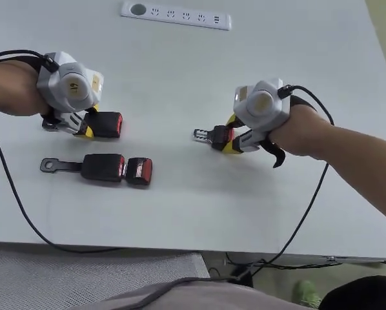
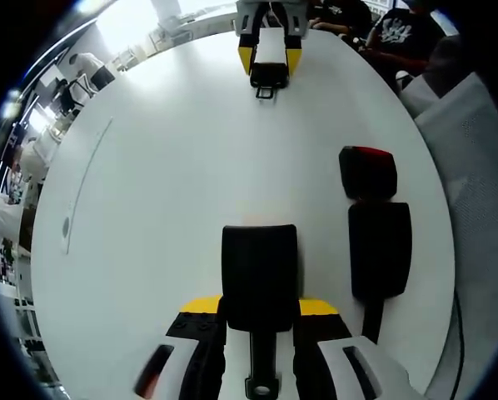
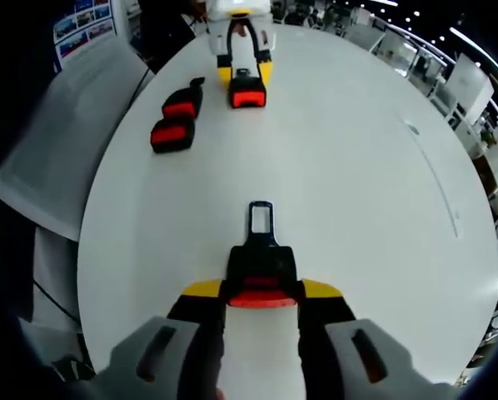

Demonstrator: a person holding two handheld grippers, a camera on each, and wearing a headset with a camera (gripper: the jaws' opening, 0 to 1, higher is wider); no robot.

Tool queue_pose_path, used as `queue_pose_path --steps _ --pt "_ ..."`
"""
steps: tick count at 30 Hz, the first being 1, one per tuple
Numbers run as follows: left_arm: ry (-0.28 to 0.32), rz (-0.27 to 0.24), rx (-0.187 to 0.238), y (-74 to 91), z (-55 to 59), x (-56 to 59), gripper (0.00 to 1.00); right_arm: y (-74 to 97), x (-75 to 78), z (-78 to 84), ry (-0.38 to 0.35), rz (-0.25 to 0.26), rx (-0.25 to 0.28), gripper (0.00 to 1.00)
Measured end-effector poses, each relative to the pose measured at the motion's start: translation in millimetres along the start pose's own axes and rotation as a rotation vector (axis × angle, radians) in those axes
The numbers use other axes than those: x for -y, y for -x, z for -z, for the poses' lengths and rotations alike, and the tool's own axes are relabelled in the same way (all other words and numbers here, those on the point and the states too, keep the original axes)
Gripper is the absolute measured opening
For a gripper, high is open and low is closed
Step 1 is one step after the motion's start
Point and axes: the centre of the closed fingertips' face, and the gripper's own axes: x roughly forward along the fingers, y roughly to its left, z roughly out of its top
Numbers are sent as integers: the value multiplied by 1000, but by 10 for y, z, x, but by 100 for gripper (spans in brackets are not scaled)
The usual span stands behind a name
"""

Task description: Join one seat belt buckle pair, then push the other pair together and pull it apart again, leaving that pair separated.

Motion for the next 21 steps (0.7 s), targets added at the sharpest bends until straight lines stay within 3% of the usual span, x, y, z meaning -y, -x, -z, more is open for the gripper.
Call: queue_pose_path --steps 15,21 --pt "-14 -1 -11 -13 12 -1 31 -302 -119 -530 43 -31 58 33" --pt "-12 -3 -9 -23 29 -11 31 -416 -95 -759 47 -32 82 33"
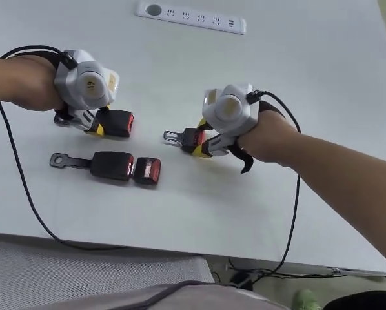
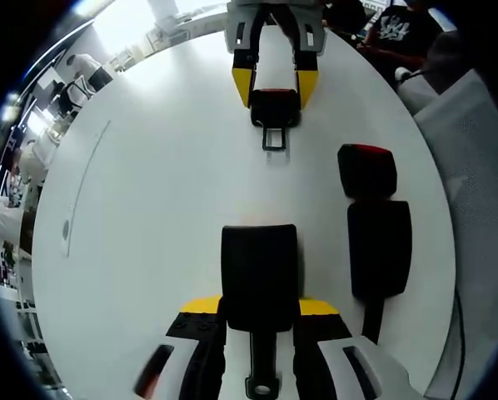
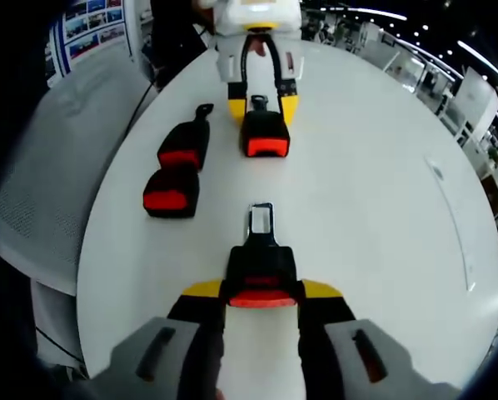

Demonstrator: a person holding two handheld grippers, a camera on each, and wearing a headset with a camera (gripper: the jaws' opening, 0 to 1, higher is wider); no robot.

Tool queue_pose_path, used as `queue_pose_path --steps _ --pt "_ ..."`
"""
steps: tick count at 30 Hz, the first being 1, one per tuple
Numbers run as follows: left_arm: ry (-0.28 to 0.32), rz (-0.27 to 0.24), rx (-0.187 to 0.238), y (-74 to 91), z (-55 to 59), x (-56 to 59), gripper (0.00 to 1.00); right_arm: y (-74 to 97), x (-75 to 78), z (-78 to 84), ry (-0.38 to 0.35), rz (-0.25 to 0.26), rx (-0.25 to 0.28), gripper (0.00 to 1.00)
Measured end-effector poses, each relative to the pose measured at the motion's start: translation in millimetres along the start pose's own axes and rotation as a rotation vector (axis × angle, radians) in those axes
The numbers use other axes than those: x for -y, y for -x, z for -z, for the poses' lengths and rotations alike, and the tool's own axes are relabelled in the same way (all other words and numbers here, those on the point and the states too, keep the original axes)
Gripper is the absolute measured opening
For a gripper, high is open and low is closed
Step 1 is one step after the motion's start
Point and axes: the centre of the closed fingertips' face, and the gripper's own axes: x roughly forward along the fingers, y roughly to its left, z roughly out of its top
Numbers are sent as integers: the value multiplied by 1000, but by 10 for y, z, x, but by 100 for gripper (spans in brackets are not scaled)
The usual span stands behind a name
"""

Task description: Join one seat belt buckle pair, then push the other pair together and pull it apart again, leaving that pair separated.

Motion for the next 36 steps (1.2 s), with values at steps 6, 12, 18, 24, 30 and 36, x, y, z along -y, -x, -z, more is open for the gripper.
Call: queue_pose_path --steps 6,12,18,24,30,36 --pt "-9 -2 -5 -16 10 -13 31 -114 56 -202 8 -5 16 33" --pt "-1 0 5 -14 16 -16 31 -210 88 -370 11 2 27 32" --pt "1 1 17 -25 23 -27 31 -278 96 -484 17 -11 23 32" --pt "6 2 23 -18 12 -15 31 -309 88 -539 38 -13 23 32" --pt "3 3 26 -15 2 -3 31 -310 94 -567 37 -10 34 32" --pt "15 9 38 -22 -1 -2 31 -414 96 -685 46 -8 52 32"
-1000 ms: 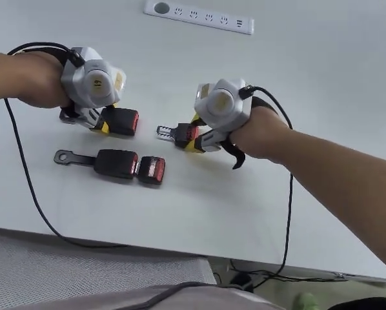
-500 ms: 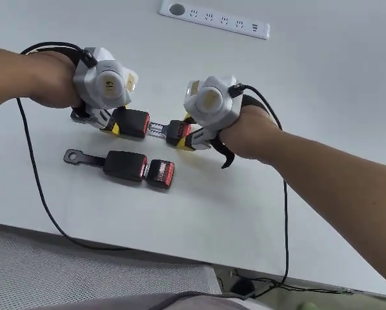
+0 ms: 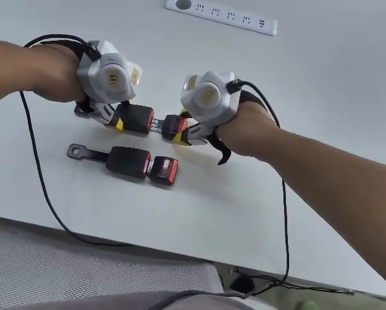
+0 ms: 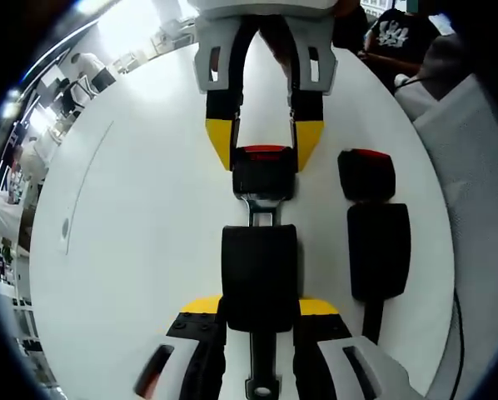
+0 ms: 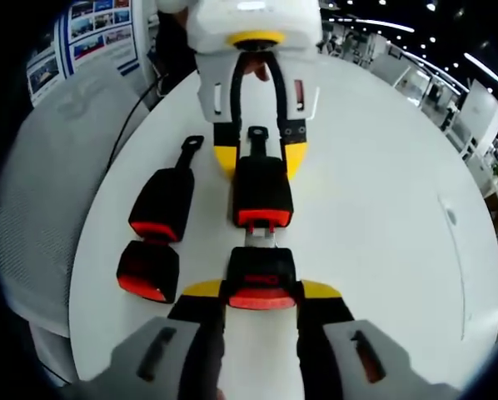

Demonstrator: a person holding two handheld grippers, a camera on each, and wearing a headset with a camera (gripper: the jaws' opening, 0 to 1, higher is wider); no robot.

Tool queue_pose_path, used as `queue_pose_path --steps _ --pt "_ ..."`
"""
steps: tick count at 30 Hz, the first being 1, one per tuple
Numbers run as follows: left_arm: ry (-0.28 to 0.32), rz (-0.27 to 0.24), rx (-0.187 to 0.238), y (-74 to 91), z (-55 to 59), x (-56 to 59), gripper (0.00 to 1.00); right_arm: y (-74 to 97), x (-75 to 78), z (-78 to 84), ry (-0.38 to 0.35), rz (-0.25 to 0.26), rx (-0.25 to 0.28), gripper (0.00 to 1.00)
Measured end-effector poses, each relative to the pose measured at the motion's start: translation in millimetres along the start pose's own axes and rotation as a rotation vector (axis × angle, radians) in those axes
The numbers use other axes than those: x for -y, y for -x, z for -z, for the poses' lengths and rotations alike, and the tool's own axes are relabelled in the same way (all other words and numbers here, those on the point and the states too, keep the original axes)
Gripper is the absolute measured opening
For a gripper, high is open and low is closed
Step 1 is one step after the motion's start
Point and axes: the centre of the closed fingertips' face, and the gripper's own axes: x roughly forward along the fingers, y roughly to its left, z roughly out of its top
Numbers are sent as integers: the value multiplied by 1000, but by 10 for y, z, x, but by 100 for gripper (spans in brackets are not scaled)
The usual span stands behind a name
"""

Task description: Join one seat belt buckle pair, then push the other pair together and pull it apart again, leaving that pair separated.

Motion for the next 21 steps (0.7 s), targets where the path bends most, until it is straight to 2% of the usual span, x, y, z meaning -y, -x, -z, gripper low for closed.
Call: queue_pose_path --steps 7,11,21 --pt "-25 9 10 -7 -6 0 30 36 3 7 11 -5 4 31" --pt "-5 10 27 3 -13 5 30 29 -3 -15 3 -4 5 30" --pt "-10 1 12 6 -20 18 30 -47 -7 -113 -25 -1 9 30"
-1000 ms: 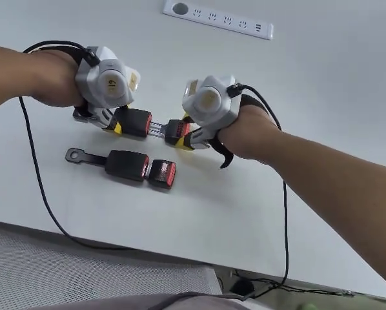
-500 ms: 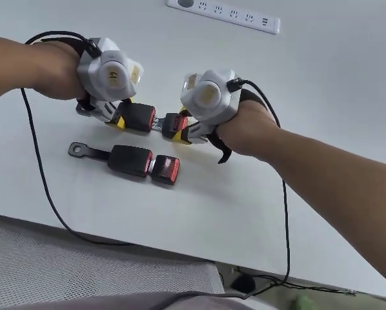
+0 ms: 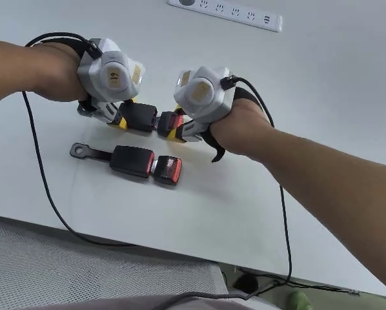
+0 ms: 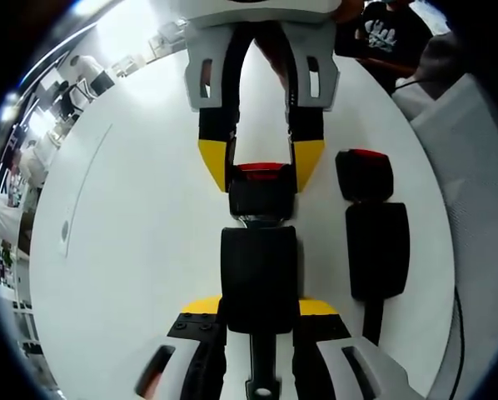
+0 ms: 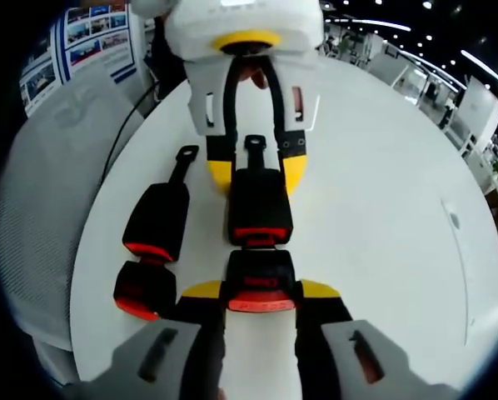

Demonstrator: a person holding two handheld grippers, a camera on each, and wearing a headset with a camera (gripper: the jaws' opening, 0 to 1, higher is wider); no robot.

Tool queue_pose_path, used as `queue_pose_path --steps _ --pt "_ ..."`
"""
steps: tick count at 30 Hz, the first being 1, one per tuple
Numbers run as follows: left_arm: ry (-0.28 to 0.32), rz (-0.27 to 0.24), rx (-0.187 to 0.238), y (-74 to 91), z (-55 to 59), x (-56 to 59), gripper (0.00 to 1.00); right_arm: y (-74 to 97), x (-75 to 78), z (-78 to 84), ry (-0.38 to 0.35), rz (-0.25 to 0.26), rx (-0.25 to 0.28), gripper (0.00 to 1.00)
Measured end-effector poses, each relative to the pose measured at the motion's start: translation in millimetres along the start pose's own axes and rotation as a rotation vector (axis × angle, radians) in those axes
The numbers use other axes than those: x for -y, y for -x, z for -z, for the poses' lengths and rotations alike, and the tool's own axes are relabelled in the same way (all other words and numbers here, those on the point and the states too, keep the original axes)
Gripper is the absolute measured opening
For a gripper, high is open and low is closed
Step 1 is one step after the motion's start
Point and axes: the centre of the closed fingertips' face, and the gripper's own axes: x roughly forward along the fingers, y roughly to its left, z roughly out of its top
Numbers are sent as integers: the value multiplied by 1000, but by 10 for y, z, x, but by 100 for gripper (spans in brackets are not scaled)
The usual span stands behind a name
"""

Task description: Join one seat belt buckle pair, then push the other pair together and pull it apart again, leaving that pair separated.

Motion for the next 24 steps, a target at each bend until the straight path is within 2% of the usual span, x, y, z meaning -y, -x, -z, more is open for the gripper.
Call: queue_pose_path --steps 15,24 --pt "4 -1 -17 -12 13 -13 30 16 -8 -6 12 12 7 31" --pt "15 -9 -10 -18 21 -20 30 87 -15 112 10 15 1 31"
